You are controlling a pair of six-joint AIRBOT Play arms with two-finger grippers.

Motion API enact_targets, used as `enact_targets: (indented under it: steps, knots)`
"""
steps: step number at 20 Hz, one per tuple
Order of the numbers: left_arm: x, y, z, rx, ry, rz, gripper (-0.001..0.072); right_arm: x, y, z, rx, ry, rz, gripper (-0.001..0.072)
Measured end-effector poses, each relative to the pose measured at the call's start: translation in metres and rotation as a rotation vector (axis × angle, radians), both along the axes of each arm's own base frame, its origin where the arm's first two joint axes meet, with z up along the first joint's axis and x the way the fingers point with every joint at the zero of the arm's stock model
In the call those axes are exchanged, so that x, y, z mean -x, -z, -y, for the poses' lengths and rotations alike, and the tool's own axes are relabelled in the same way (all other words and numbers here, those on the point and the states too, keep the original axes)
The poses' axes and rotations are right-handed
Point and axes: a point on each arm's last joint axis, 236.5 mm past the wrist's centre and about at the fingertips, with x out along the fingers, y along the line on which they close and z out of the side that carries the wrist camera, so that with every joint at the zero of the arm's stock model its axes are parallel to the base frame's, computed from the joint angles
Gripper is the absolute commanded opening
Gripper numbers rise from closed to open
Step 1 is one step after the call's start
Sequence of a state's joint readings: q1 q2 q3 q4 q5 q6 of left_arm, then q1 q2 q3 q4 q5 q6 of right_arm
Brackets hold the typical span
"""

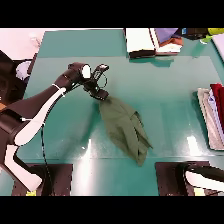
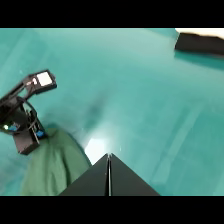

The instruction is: Fold the shirts.

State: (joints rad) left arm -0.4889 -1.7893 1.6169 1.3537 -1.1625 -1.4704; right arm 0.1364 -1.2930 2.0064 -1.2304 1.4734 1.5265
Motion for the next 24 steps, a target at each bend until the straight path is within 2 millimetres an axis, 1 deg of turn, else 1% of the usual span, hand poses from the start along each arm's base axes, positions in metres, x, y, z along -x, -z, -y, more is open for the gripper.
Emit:
enact_targets:
  steps: [1, 2, 4, 5, 7, 9, 11, 12, 13, 15, 17, 19, 21, 24]
  knots:
    - [0.000, 0.000, -0.001, -0.006, 0.004, 0.000, 0.0036, 0.001, 0.007, 0.000, 0.004, -0.002, -0.022, 0.0018]
    - [0.001, 0.001, -0.007, -0.030, 0.010, -0.001, 0.0035, 0.001, 0.017, 0.000, 0.008, -0.002, -0.047, 0.0019]
    - [-0.001, -0.006, -0.032, -0.120, 0.015, 0.022, 0.0035, 0.007, 0.039, 0.001, 0.018, -0.002, -0.109, 0.0018]
    - [-0.006, -0.014, -0.044, -0.154, 0.004, 0.048, 0.0036, 0.011, 0.053, 0.002, 0.023, -0.003, -0.146, 0.0018]
    - [-0.012, -0.036, -0.072, -0.201, -0.035, 0.083, 0.0036, 0.023, 0.087, 0.004, 0.037, -0.001, -0.237, 0.0019]
    - [-0.016, -0.060, -0.099, -0.226, -0.086, 0.111, 0.0036, 0.038, 0.126, 0.006, 0.048, 0.001, -0.332, 0.0019]
    - [-0.016, -0.079, -0.121, -0.240, -0.127, 0.129, 0.0036, 0.052, 0.163, 0.006, 0.054, 0.006, -0.409, 0.0032]
    - [-0.015, -0.086, -0.128, -0.244, -0.139, 0.137, 0.0036, 0.060, 0.183, 0.004, 0.058, 0.002, -0.452, 0.0240]
    - [-0.014, -0.091, -0.132, -0.246, -0.147, 0.138, 0.0036, 0.068, 0.202, 0.001, 0.063, -0.004, -0.490, 0.0470]
    - [-0.011, -0.098, -0.138, -0.247, -0.158, 0.138, 0.0037, 0.089, 0.241, -0.012, 0.068, -0.035, -0.584, 0.0480]
    - [-0.009, -0.100, -0.141, -0.247, -0.167, 0.133, 0.0036, 0.111, 0.271, -0.032, 0.052, -0.084, -0.673, 0.0479]
    - [-0.008, -0.100, -0.142, -0.246, -0.169, 0.130, 0.0037, 0.134, 0.295, -0.060, 0.032, -0.144, -0.741, 0.0477]
    - [-0.005, -0.099, -0.143, -0.248, -0.169, 0.121, 0.0036, 0.151, 0.314, -0.079, 0.030, -0.172, -0.785, 0.0476]
    - [-0.003, -0.096, -0.144, -0.250, -0.170, 0.110, 0.0037, 0.165, 0.340, -0.095, 0.041, -0.180, -0.844, 0.0473]
